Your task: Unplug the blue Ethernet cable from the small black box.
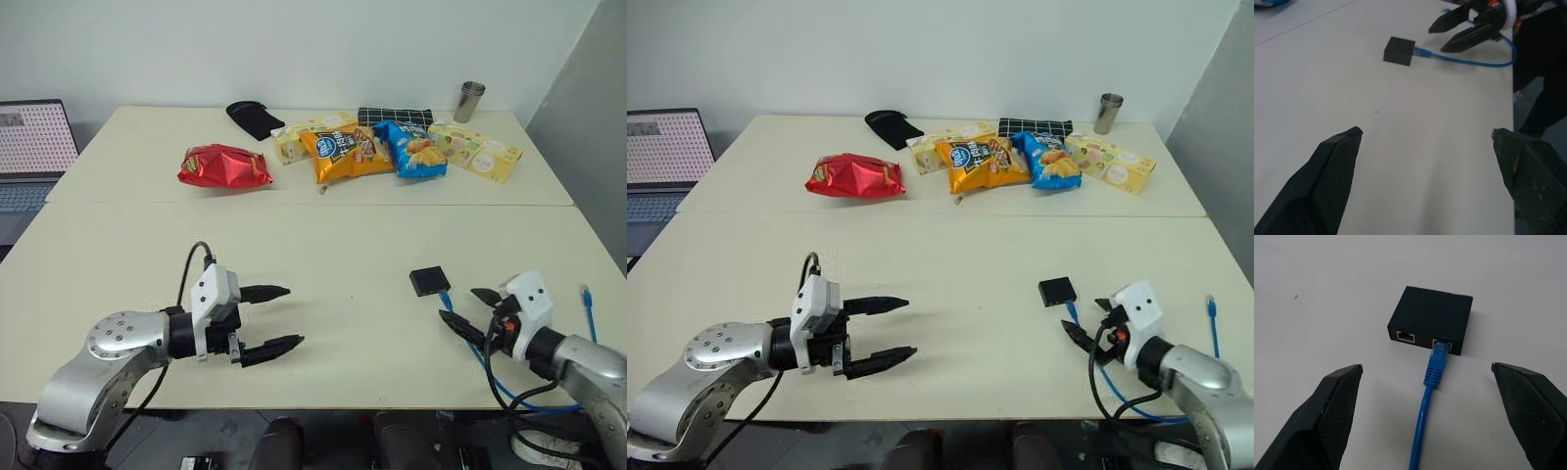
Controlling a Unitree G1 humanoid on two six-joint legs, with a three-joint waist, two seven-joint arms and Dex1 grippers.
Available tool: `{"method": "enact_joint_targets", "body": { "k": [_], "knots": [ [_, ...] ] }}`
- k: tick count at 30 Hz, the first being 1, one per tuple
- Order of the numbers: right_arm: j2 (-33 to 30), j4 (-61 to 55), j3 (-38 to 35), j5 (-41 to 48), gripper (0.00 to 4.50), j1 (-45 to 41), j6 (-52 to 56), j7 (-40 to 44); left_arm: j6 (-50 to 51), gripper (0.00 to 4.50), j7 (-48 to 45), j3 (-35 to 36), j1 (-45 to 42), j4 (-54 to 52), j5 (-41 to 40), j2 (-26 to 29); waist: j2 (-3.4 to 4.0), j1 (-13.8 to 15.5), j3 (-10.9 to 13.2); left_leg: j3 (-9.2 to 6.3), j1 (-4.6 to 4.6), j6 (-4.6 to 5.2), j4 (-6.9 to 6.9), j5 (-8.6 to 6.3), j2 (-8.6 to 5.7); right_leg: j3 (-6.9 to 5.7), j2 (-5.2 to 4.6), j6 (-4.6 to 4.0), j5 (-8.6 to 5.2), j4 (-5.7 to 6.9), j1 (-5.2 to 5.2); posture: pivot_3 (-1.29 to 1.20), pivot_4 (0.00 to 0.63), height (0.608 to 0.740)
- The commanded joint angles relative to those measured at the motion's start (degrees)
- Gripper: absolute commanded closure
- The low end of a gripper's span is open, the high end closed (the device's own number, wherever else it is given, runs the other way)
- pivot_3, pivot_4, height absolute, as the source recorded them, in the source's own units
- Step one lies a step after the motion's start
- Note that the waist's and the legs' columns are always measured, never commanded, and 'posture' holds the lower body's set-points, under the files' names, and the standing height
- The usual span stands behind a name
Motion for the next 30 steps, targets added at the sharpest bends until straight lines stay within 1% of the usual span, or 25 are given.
{"method": "enact_joint_targets", "body": {
  "k": [1,6,9,11,12,15,19,20,23,24,29,30],
  "knots": [
    [2.48,-2.62,3.26,-2.35,0.03,-0.27,0.16,-4.42,-1.63,0.00,-3.37,-1.05,-2.24,0.40,-0.52,1.29,0.00,0.00,0.00,0.01,0.01,0.00,0.00,0.00,0.00,0.01,0.02,0.00,0.00,0.00,0.00,0.00,0.150,0.740],
    [5.29,-0.67,4.69,-6.42,0.03,-2.12,-0.65,-9.85,-4.28,0.00,-5.11,-2.24,-2.44,1.71,1.65,1.34,0.01,-0.07,0.01,0.04,0.01,0.00,-0.01,0.00,0.01,0.04,0.06,0.00,0.00,0.00,-0.03,0.00,0.150,0.740],
    [5.63,-0.16,5.49,-7.88,0.03,-2.85,-0.36,-10.79,-5.27,0.00,-5.32,-2.77,-2.29,2.08,2.26,1.10,0.02,-0.05,0.01,0.05,0.01,0.00,-0.01,0.00,0.01,0.05,0.07,0.00,0.00,0.00,-0.03,0.00,0.150,0.740],
    [5.63,0.13,5.68,-8.13,0.40,-3.23,0.28,-11.02,-5.84,0.00,-5.37,-3.04,-2.47,2.28,2.59,0.98,0.02,-0.05,0.01,0.04,0.00,0.00,-0.01,0.00,0.01,0.04,0.07,0.00,0.00,0.00,-0.03,0.00,0.150,0.740],
    [5.76,0.31,5.65,-8.09,0.46,-3.53,0.64,-11.11,-6.05,0.00,-5.40,-3.16,-2.61,2.45,2.72,0.93,0.02,-0.05,0.01,0.03,0.00,0.00,-0.01,0.00,0.02,0.04,0.07,0.00,0.00,0.00,-0.03,0.00,0.150,0.740],
    [5.99,0.67,5.66,-7.77,1.22,-4.30,1.89,-11.05,-6.26,0.00,-5.41,-3.48,-3.31,2.95,3.03,0.71,0.02,-0.05,0.01,0.04,0.00,0.01,-0.01,0.00,0.02,0.04,0.07,0.00,0.00,0.00,-0.03,0.00,0.150,0.740],
    [5.92,0.95,5.73,-7.84,2.03,-4.96,2.99,-11.07,-5.89,0.00,-4.74,-4.12,-4.84,3.46,3.15,0.44,0.02,-0.06,0.01,0.03,0.00,0.01,-0.01,0.00,0.01,0.03,0.07,0.00,0.00,0.01,-0.03,0.00,0.150,0.740],
    [5.94,0.84,5.63,-7.75,2.17,-4.94,3.30,-11.03,-5.74,0.00,-4.47,-4.14,-5.00,3.40,3.09,0.37,0.02,-0.06,0.01,0.03,0.00,0.01,-0.01,0.00,0.00,0.03,0.08,0.00,0.00,0.00,-0.03,0.00,0.150,0.740],
    [6.34,0.68,4.70,-6.85,2.99,-5.43,4.10,-10.82,-5.62,0.00,-3.28,-4.11,-5.48,3.29,3.37,-0.01,0.02,-0.05,0.01,0.04,0.00,0.01,-0.01,-0.01,0.01,0.04,0.08,-0.01,0.00,0.00,-0.04,0.00,0.150,0.740],
    [5.96,0.73,4.50,-6.81,3.17,-5.55,4.18,-10.39,-5.33,0.00,-3.00,-4.19,-5.66,3.23,3.32,0.03,0.02,-0.05,0.01,0.03,0.00,0.01,-0.01,-0.01,0.02,0.04,0.08,0.00,0.00,0.00,-0.04,0.00,0.150,0.740],
    [2.31,0.80,3.96,-6.90,4.38,-6.63,3.63,-7.20,-4.25,0.00,-1.76,-4.39,-6.11,2.68,3.34,0.13,0.02,-0.06,0.01,0.04,0.00,0.02,-0.01,-0.01,0.01,0.04,0.08,0.00,0.00,0.00,-0.03,0.00,0.150,0.740],
    [1.59,0.79,4.13,-7.00,4.39,-6.93,3.31,-6.60,-4.04,0.00,-1.50,-4.41,-6.19,2.75,3.42,0.12,0.02,-0.06,0.01,0.04,0.00,0.01,0.00,-0.01,0.00,0.04,0.08,0.00,0.00,0.00,-0.03,0.00,0.150,0.740]
  ]
}}
